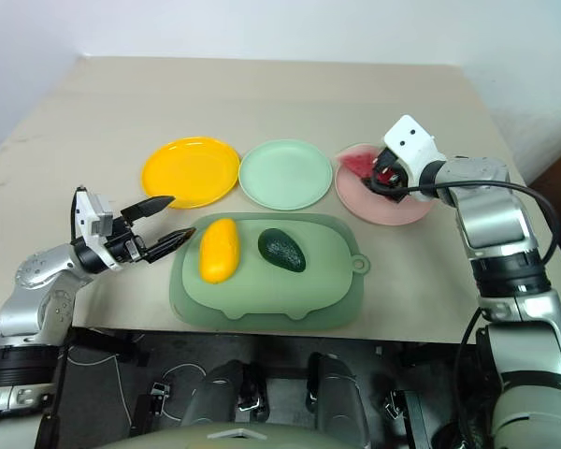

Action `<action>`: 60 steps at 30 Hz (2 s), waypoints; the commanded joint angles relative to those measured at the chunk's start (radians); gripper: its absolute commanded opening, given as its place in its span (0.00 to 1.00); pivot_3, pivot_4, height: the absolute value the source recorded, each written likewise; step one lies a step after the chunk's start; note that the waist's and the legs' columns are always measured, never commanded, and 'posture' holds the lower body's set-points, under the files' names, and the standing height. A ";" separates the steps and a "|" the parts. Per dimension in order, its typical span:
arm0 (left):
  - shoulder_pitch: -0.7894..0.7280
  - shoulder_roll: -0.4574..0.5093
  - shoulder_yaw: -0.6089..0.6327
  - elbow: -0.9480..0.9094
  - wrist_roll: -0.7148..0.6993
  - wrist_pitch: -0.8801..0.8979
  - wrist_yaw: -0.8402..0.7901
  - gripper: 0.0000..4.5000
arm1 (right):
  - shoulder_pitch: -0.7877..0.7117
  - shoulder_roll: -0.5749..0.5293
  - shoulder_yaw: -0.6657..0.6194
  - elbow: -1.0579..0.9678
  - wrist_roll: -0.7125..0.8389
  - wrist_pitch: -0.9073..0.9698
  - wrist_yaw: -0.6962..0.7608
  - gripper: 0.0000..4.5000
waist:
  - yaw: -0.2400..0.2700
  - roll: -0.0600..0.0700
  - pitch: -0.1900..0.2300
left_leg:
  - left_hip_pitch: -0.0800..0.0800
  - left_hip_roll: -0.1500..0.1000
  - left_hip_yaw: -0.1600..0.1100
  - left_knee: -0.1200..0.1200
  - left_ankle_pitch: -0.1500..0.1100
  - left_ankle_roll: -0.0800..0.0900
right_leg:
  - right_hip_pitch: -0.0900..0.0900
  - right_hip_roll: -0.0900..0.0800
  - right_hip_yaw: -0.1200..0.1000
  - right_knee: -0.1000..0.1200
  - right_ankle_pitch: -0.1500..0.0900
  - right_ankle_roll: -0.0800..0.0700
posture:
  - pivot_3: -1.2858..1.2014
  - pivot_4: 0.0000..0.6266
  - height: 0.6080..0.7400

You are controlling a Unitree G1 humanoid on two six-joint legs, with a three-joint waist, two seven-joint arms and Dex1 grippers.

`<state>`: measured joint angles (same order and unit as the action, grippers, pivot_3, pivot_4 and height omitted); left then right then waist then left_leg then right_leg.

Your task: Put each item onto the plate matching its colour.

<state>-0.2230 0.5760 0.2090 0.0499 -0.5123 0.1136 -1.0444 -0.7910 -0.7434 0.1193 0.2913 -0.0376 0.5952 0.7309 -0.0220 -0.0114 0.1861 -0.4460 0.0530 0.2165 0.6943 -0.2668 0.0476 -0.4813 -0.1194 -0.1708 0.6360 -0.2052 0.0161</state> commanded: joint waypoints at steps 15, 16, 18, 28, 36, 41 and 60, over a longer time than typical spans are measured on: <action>0.030 0.026 0.026 -0.049 -0.015 -0.015 -0.001 1.00 | -0.063 0.041 0.031 0.179 -0.084 -0.086 -0.032 1.00 | -0.013 0.000 0.000 | 0.000 0.000 0.001 0.004 0.000 0.000 | -0.004 -0.002 0.001 0.012 -0.002 0.004 | 0.52 0.24 0.67; 0.030 0.027 0.027 -0.048 -0.015 -0.015 -0.002 1.00 | -0.054 0.035 0.023 0.159 -0.079 -0.083 -0.029 1.00 | -0.015 0.000 0.000 | 0.000 0.000 0.001 0.004 0.000 0.000 | -0.004 -0.002 0.001 0.012 -0.002 0.005 | 0.52 0.24 0.67; 0.028 0.029 0.027 -0.046 -0.015 -0.014 -0.002 1.00 | -0.029 0.022 -0.012 0.104 -0.055 -0.076 -0.020 1.00 | -0.018 0.000 0.000 | -0.001 0.000 0.001 0.004 0.000 0.000 | -0.005 -0.002 0.001 0.013 -0.002 0.005 | 0.52 0.24 0.67; 0.011 0.038 0.028 -0.030 -0.017 -0.012 -0.013 1.00 | 0.216 0.083 -0.370 -0.456 0.390 0.086 0.064 1.00 | -0.016 0.000 0.000 | -0.001 0.000 0.000 0.004 0.000 0.000 | -0.004 -0.002 0.001 0.012 -0.001 0.006 | 0.52 0.24 0.67; 0.003 0.051 0.038 -0.028 -0.026 0.006 -0.022 1.00 | 0.386 0.136 -0.381 -0.658 0.571 0.182 0.050 1.00 | -0.012 0.000 0.000 | 0.001 0.000 -0.001 0.004 0.000 0.001 | -0.002 -0.002 0.001 0.011 -0.003 0.003 | 0.52 0.24 0.67; -0.007 0.066 0.054 -0.011 -0.038 0.015 -0.030 1.00 | 0.454 0.129 -0.362 -0.735 0.619 0.194 0.043 1.00 | -0.010 0.000 0.000 | 0.001 0.000 -0.001 0.004 -0.001 0.001 | -0.002 -0.002 0.001 0.011 -0.003 0.003 | 0.52 0.24 0.67; 0.045 0.083 0.082 -0.087 -0.072 0.078 0.001 1.00 | 0.544 0.044 -0.333 -0.784 0.704 0.243 0.055 1.00 | 0.009 0.000 0.000 | 0.001 0.000 -0.001 0.003 -0.002 0.002 | 0.000 -0.001 0.001 0.005 -0.004 0.004 | 0.52 0.24 0.67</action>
<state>-0.1709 0.6458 0.2606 -0.0034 -0.5688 0.1920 -1.0406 -0.2414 -0.6848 -0.2094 -0.4469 0.6341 0.8101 0.7982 -0.0126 -0.0112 0.1864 -0.4446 0.0528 0.2152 0.6967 -0.2684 0.0500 -0.4812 -0.1206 -0.1698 0.6410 -0.2089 0.0189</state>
